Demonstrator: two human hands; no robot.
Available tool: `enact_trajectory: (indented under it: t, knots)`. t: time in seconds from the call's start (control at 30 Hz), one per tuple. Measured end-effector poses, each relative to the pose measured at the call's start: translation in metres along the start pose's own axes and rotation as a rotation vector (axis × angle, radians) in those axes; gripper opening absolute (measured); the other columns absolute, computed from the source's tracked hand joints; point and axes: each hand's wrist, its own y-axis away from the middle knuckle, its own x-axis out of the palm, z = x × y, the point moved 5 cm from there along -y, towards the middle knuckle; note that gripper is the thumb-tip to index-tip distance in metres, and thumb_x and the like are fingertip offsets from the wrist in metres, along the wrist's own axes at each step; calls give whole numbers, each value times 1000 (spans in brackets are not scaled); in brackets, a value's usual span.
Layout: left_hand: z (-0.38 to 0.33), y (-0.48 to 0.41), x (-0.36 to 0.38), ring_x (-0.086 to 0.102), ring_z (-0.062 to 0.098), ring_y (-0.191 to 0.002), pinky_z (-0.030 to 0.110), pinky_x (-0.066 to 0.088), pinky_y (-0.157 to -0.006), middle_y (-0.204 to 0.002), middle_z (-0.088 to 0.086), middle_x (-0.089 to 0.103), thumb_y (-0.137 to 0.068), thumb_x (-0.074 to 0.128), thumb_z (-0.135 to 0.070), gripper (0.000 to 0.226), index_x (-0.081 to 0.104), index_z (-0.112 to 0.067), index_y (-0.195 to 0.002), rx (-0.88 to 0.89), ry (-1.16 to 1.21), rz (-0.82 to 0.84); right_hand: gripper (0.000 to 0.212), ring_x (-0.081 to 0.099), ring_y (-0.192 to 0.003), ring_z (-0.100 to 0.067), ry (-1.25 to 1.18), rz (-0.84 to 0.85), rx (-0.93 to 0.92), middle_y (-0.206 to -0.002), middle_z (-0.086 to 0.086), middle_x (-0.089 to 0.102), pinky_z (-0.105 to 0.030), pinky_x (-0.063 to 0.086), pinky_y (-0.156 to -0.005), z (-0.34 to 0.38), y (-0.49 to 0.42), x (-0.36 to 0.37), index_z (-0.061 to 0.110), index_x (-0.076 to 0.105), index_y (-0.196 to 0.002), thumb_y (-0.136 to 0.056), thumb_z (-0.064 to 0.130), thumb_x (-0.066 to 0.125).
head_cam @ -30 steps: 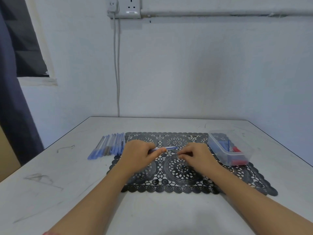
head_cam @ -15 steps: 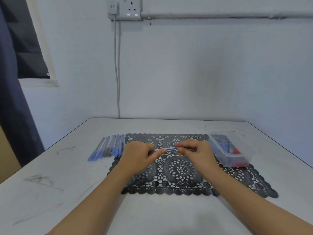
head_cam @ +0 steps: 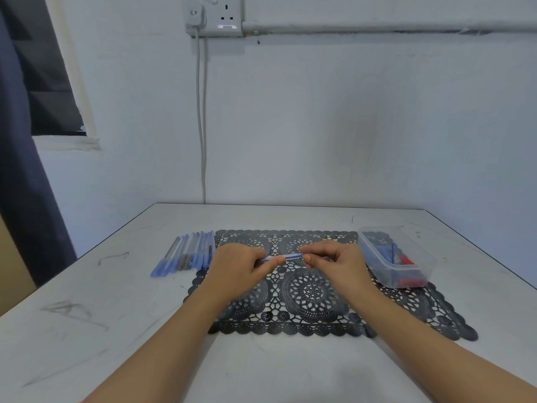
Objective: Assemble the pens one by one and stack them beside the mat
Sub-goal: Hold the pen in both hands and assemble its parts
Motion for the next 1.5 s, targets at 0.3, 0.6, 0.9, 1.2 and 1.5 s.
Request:
enact_trajectory:
  t: [0.3,0.6,0.9,1.2,1.5]
  knots:
    - [0,0,3,32,7,-40,18,18,-44,-43,-7,35,-75,10,-77,66,41,-23,-53,6,31,-13,21,64,-62,-8,-47,25,22,-71,-3,70,-14,50,-61,-1,3,3,19,71,-87,-81,0,65]
    - [-3,1,2,31,5,-39,18,16,-44,-42,-8,34,-75,11,-76,64,40,-23,-53,22,31,-7,19,60,-59,-15,-77,40,-7,-69,-14,66,-24,52,-59,-7,3,6,16,70,-91,-88,3,57]
    - [3,0,1,36,6,-41,19,24,-44,-42,-7,38,-76,14,-79,72,48,-20,-53,-24,71,-54,14,60,-57,-6,132,58,-137,-66,0,67,-24,52,-55,-4,4,4,26,67,-89,-87,14,61]
    - [-5,2,-2,32,5,-40,19,20,-45,-42,-8,34,-74,5,-83,75,42,-22,-51,13,109,-64,35,49,-47,-11,291,88,-271,-55,1,58,-27,41,-48,-2,4,6,21,59,-67,-90,41,40]
    - [2,1,-1,35,7,-40,18,21,-45,-41,-6,35,-80,22,-76,62,35,-24,-49,-14,137,-74,17,45,-45,-14,335,122,-312,-59,-7,59,-34,40,-45,-5,5,8,29,57,-85,-93,37,44]
